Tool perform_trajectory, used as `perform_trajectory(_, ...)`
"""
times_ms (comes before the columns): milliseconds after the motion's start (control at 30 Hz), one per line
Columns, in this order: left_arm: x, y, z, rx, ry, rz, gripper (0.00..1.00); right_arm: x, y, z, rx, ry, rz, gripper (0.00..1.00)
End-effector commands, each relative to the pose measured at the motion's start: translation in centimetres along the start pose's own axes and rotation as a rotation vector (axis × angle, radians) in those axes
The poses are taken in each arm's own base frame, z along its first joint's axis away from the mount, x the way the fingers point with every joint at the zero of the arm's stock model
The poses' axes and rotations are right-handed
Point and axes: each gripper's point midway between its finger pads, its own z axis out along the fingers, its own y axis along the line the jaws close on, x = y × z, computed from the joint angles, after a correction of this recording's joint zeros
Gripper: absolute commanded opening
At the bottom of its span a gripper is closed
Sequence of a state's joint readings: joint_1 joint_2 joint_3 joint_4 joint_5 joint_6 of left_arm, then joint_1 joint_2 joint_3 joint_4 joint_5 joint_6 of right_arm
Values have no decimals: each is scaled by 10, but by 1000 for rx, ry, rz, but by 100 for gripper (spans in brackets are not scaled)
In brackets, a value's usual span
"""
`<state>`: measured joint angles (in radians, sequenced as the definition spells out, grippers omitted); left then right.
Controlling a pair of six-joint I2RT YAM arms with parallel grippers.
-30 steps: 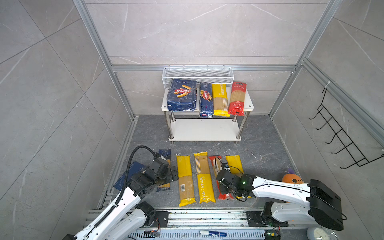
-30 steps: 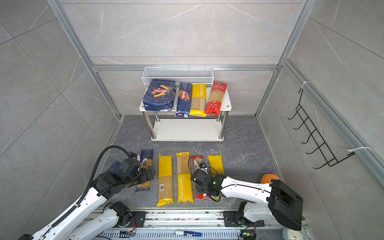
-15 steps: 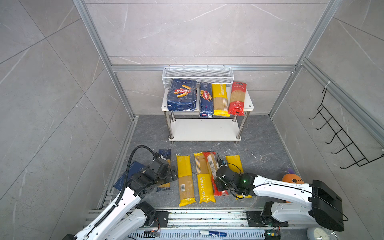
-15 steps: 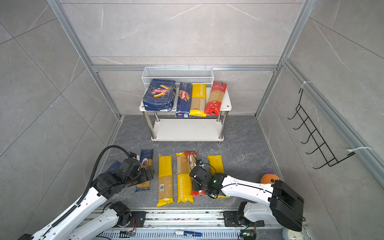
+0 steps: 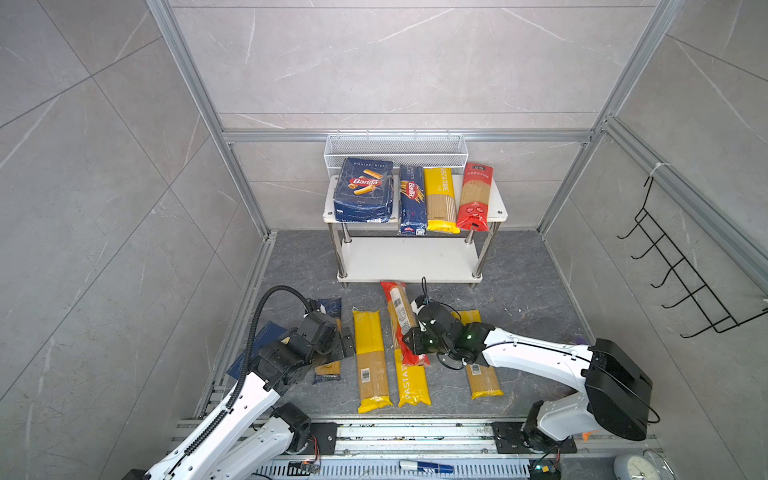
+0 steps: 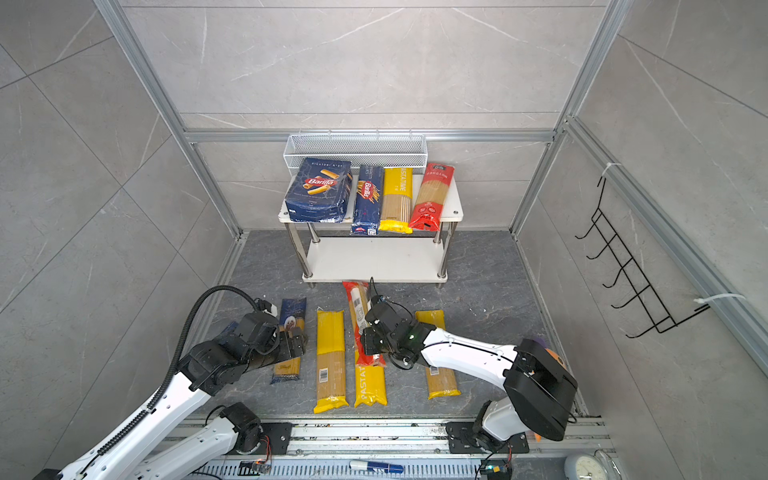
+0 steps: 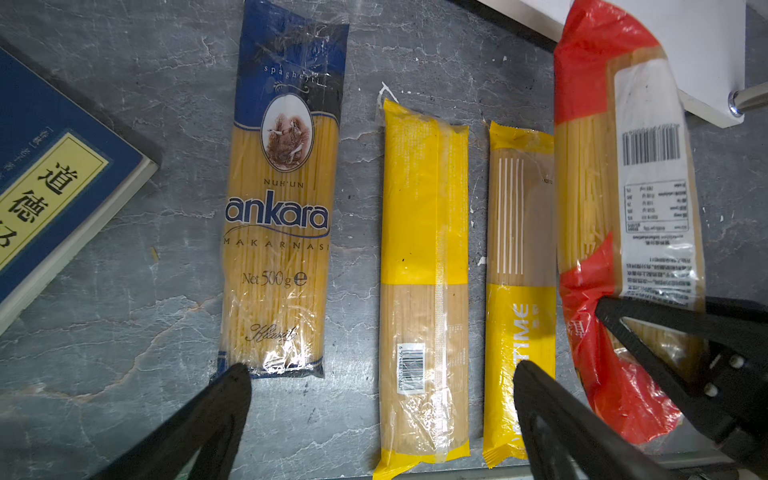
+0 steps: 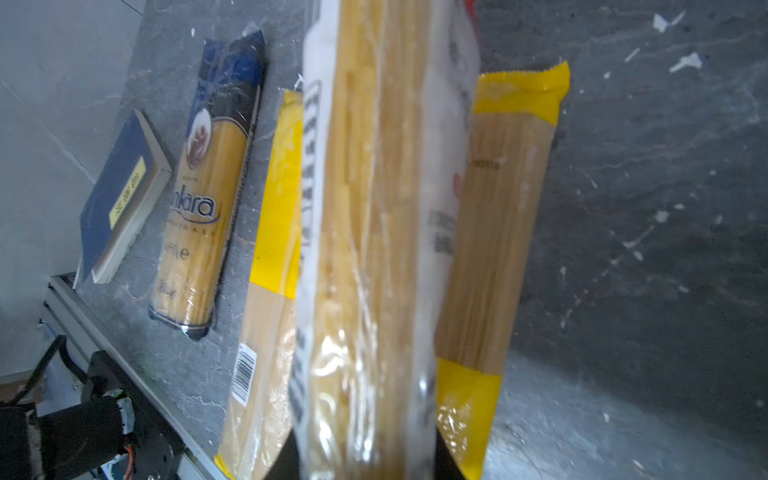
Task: Place and organize the pasta boxes and bags onto the shelf
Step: 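Lift the red-and-white bag and carry it to the lower shelf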
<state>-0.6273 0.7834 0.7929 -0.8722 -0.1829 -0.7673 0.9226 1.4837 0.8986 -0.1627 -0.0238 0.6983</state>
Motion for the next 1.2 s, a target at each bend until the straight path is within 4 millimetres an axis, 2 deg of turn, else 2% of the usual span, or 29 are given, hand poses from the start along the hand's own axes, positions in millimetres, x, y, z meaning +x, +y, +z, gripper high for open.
perform_trajectory(0, -17, -7, -11, 12, -49, 35, 100, -61, 47, -12, -168, -167, -36, 5)
perform_trajectory(433, -35, -26, -17, 39, -61, 81, 100, -117, 63, 6, -299, -296, 4, 7)
perform_trajectory(867, -46, -30, -23, 38, -73, 114, 100, -179, 69, 27, -358, -389, 41, 7)
perform_trajectory(1167, -50, -33, -27, 45, -71, 132, 100, -221, 73, 57, -416, -454, 66, 8)
